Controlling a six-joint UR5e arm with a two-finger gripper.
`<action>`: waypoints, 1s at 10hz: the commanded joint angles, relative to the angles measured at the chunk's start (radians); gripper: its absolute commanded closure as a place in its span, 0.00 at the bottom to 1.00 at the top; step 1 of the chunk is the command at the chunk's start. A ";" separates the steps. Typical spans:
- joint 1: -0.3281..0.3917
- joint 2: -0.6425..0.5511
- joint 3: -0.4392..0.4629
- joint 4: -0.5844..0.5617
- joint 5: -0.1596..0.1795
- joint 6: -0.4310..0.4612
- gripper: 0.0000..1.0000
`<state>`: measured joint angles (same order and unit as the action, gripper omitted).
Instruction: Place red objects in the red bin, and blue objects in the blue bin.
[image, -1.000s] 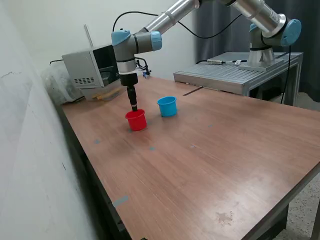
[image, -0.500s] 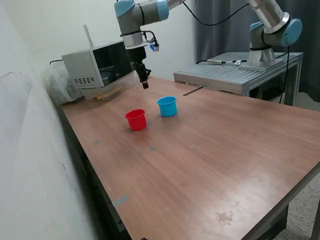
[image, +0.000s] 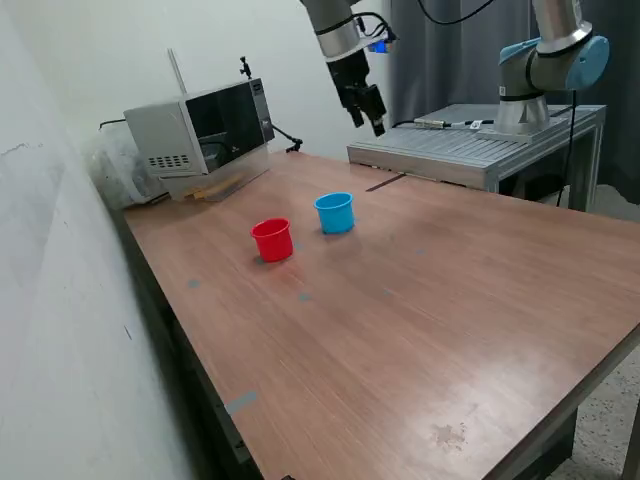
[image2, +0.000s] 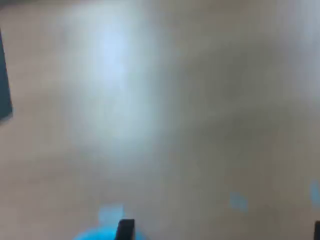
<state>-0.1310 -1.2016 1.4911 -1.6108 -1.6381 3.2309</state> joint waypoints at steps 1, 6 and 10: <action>0.031 -0.165 0.154 0.045 -0.002 -0.019 0.00; 0.039 -0.392 0.291 0.065 -0.002 -0.080 0.00; 0.028 -0.547 0.367 0.135 0.000 -0.103 0.00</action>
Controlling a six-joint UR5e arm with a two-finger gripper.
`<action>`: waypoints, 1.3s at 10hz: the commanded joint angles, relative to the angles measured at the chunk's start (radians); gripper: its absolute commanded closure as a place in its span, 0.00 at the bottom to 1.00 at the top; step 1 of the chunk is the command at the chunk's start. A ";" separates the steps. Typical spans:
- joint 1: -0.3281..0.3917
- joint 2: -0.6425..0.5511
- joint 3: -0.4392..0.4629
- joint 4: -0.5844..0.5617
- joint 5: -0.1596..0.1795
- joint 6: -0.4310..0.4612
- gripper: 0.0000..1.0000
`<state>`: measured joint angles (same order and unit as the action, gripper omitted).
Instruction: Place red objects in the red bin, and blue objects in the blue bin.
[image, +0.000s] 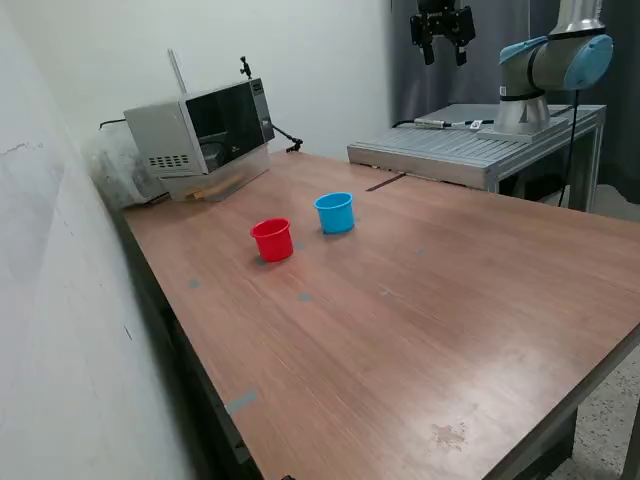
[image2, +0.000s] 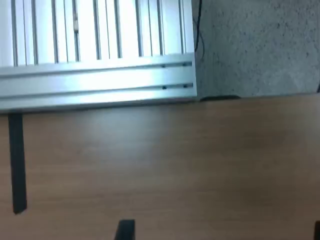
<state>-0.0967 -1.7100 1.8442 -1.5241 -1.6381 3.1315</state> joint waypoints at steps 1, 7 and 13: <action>-0.009 -0.039 0.009 0.159 -0.002 -0.004 0.00; -0.011 -0.046 0.000 0.340 -0.002 -0.002 0.00; -0.012 -0.048 0.001 0.341 -0.002 -0.004 0.00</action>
